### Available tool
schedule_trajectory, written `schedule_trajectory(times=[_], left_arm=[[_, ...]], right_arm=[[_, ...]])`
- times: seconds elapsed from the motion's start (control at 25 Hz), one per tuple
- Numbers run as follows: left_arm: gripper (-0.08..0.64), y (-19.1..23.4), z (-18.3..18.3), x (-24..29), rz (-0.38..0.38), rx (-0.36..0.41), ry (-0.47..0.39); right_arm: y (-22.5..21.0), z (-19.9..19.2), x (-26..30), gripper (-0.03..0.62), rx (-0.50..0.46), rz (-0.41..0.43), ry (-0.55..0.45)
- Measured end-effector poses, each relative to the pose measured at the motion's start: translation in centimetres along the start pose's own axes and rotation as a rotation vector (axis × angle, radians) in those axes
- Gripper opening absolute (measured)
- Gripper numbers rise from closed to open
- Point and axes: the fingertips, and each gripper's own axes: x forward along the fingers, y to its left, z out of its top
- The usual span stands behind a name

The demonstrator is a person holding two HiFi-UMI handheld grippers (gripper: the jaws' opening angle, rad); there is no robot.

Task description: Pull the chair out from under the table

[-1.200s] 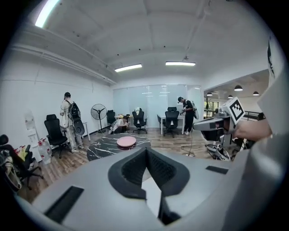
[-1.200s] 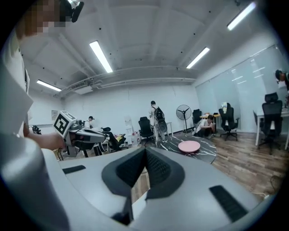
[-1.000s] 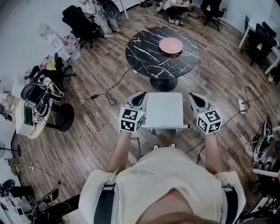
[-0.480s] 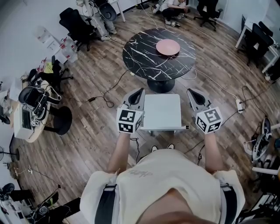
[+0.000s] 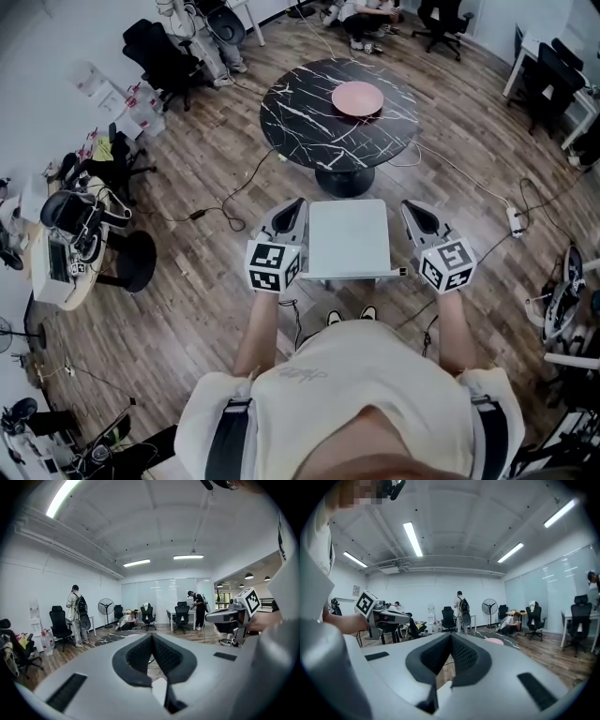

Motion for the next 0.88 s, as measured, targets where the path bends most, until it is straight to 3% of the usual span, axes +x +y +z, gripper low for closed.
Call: schedule_trajectory(times=[0.88], left_arm=[[0.017, -1.6, -1.0, -0.1, -0.038, -0.016, 0.012]], right_arm=[[0.6, -0.2, -0.8, 0.005, -0.024, 0.018, 0.001]])
